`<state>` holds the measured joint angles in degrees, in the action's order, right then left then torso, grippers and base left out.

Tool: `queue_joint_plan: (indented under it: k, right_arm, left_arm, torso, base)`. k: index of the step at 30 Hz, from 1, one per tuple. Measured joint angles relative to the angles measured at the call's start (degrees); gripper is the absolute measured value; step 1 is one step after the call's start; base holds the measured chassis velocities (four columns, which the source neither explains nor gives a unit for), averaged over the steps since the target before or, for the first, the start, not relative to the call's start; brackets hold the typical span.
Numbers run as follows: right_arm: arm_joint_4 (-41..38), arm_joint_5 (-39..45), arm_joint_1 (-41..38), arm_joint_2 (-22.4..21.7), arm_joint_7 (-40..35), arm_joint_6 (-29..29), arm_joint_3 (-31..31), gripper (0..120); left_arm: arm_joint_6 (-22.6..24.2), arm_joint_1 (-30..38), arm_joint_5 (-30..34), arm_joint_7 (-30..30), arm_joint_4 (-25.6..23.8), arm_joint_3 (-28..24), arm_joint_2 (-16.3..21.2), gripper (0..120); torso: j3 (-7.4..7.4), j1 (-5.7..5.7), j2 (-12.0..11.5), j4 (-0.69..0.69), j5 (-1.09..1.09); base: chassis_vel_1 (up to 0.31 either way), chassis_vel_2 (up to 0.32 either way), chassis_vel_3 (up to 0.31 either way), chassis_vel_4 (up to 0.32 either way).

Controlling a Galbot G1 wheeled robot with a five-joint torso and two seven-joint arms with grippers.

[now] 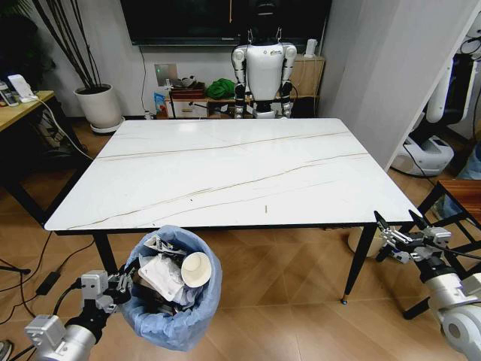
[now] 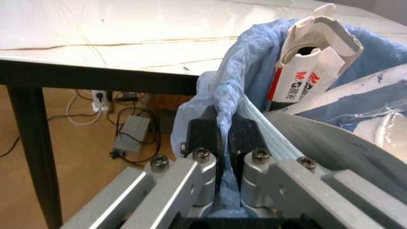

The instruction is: Pick up the trash bin and place the trash from the table into it.

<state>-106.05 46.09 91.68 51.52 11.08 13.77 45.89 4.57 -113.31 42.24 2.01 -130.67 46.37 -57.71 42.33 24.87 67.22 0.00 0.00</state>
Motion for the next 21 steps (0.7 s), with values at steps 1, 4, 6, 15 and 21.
queue_joint_plan:
  k: [1, 4, 6, 15, 21]
  right_arm:
    - [0.0, 0.0, 0.0, 0.0, 0.0, 0.0, 0.0, 100]
    - [0.0, 0.0, 0.0, 0.0, 0.0, 0.0, 0.0, 100]
    - [0.0, 0.0, 0.0, 0.0, 0.0, 0.0, 0.0, 100]
    - [0.0, 0.0, 0.0, 0.0, 0.0, 0.0, 0.0, 100]
    - [0.0, 0.0, 0.0, 0.0, 0.0, 0.0, 0.0, 100]
  left_arm:
    - [0.1, 0.1, -0.3, 0.1, 0.1, 0.0, 0.0, 0]
    - [0.6, 0.2, -0.6, 0.1, 0.1, 0.0, 0.0, 0]
    - [0.7, 0.2, -0.6, 0.1, 0.1, 0.0, 0.0, 0]
    - [0.7, 0.1, -0.7, 0.0, 0.1, -0.1, -0.4, 0]
    - [0.7, 0.5, -0.7, -0.1, 0.8, -0.5, -0.5, 0]
  torso:
    - [0.0, 0.0, 0.0, 0.0, 0.0]
    - [-0.23, -0.22, -0.5, 0.0, 0.0]
    - [-0.36, -0.32, -0.7, 0.0, 0.0]
    - [-1.34, -1.11, -2.5, -0.01, 0.0]
    - [-2.73, -2.26, -5.0, 0.0, 0.0]
  base:
    - [0.0, 0.0, 0.0, 0.0]
    - [0.0, 0.0, 0.0, 0.0]
    - [0.0, 0.0, 0.0, 0.0]
    - [0.0, 0.0, 0.0, 0.0]
    - [0.0, 0.0, 0.0, 0.0]
